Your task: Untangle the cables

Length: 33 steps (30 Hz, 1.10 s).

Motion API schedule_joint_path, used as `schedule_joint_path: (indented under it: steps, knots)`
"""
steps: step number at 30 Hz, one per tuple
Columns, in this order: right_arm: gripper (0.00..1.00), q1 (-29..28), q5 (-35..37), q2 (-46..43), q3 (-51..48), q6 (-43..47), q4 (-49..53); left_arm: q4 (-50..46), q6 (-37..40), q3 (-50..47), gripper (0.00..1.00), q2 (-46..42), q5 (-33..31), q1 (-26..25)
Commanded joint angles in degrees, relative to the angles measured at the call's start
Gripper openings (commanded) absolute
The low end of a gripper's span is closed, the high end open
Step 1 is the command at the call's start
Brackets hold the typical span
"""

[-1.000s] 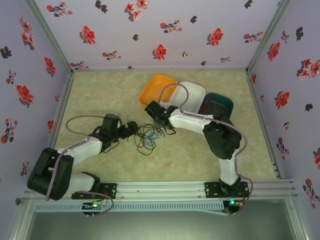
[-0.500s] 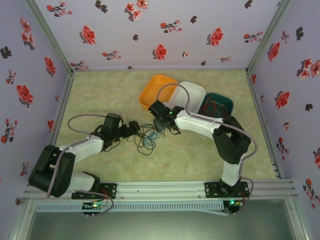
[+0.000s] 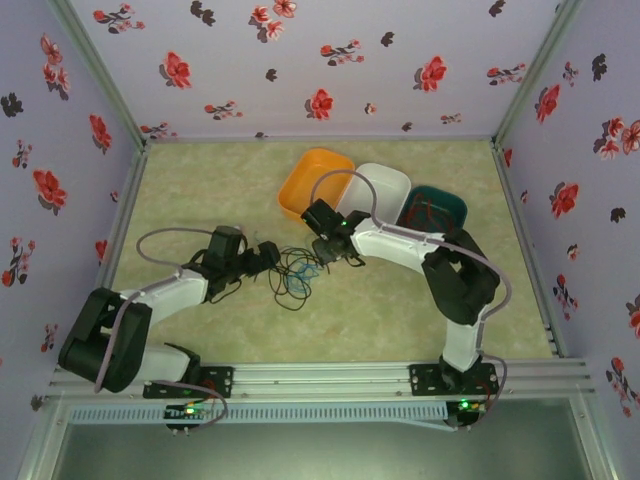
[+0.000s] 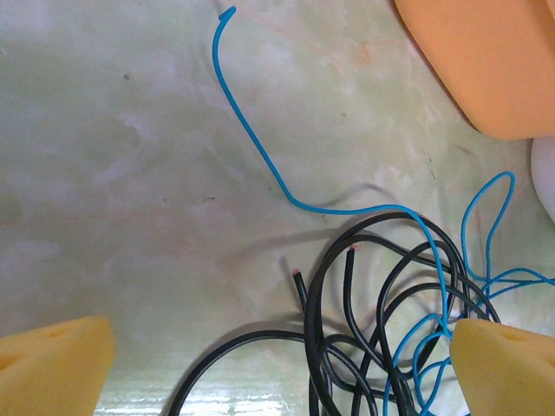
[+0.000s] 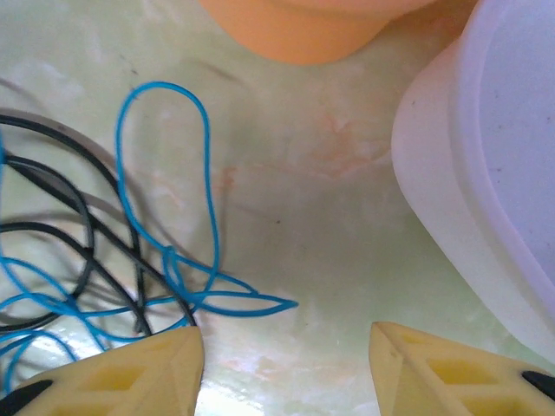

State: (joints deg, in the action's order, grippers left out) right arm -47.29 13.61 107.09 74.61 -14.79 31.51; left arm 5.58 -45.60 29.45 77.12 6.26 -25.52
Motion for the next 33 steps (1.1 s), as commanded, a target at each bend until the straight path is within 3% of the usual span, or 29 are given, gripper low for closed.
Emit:
schedule_joint_path:
  steps: [1, 12, 15, 21, 33]
  knots:
    - [0.56, 0.55, -0.32, 2.54, 1.37, 2.38, 0.43, 0.56, 0.16, 1.81, 1.00, 0.77, 0.15, -0.33]
    - [0.55, 0.72, -1.33, 7.15, 6.31, 5.60, -0.48, 0.44, 0.15, 1.58, 1.00, 1.19, 0.18, -0.34]
    - [0.43, 0.73, -2.20, 7.18, 7.25, 6.17, -0.39, 0.40, 0.17, 1.58, 1.00, 1.19, 0.18, -0.33]
    - [0.00, 0.52, -4.22, 3.98, 7.36, 5.45, 1.15, -0.13, 0.60, 1.84, 1.00, 0.68, 0.16, -0.33]
    - [0.00, -6.73, 4.03, -11.06, 15.05, 2.98, 10.92, -0.40, 4.38, 2.36, 0.97, -5.11, -0.02, -0.38]
